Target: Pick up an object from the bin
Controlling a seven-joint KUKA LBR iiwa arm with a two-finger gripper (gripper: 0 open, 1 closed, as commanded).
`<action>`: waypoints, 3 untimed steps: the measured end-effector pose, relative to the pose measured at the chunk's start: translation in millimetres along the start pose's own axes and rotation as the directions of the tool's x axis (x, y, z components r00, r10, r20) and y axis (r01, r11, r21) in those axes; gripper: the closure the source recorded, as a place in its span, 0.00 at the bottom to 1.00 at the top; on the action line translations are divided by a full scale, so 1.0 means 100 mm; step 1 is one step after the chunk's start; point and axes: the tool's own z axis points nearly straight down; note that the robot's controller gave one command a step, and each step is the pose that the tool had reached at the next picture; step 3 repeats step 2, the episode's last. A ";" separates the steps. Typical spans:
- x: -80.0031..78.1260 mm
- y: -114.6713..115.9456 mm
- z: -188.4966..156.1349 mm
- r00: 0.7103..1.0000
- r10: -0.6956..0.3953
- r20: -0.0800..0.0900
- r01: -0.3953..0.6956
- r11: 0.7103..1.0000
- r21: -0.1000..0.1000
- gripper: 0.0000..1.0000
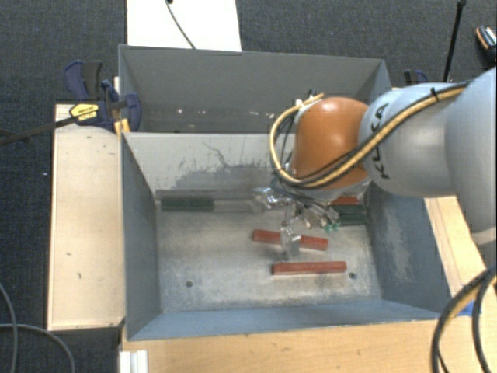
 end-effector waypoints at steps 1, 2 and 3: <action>-0.01 0.01 -0.02 1.000 0.005 0.003 -0.005 1.000 -0.001 1.00; 0.13 0.04 -1.43 0.996 -0.091 0.009 0.091 0.996 0.003 1.00; 0.13 0.04 -1.43 0.996 -0.091 0.009 0.091 0.996 0.003 1.00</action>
Offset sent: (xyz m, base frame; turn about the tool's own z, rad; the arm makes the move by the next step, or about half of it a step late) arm 0.0000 0.0000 0.0000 0.0000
